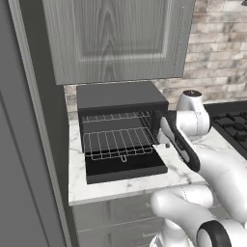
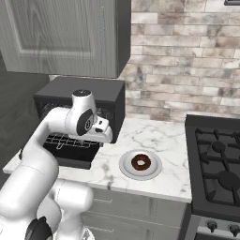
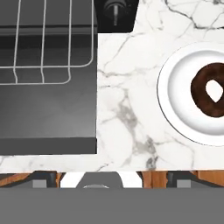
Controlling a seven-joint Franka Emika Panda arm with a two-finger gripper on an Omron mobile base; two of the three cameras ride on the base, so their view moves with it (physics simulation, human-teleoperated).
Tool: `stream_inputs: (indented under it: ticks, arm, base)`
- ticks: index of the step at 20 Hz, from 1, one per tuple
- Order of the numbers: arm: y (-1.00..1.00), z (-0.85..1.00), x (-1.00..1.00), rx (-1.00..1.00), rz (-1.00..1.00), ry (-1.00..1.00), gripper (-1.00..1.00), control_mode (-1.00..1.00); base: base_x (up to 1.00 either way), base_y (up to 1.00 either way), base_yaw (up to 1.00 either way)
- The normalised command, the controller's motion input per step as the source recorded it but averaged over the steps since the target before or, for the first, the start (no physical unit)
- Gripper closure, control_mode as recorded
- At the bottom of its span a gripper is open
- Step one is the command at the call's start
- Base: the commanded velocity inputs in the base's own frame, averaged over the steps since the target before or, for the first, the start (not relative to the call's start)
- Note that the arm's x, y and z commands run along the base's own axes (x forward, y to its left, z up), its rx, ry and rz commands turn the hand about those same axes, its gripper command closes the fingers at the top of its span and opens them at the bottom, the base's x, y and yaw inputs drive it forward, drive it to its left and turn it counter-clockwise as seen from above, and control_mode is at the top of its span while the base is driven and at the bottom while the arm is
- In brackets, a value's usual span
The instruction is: Pick up the bagel from the plate, place it on the toaster oven rack, close the door, and set the timer.
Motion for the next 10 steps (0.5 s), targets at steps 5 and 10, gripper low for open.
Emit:
stream_inputs:
  ticks: [5,10]
  arm:
    - [-0.29,0.0,0.32,0.01,0.0,0.09,-1.0,-1.0]
    - [-0.32,-0.11,0.28,0.0,0.0,0.11,-1.0,-1.0]
  base:
    - [0.0,0.0,0.0]
    - [0.0,0.0,0.0]
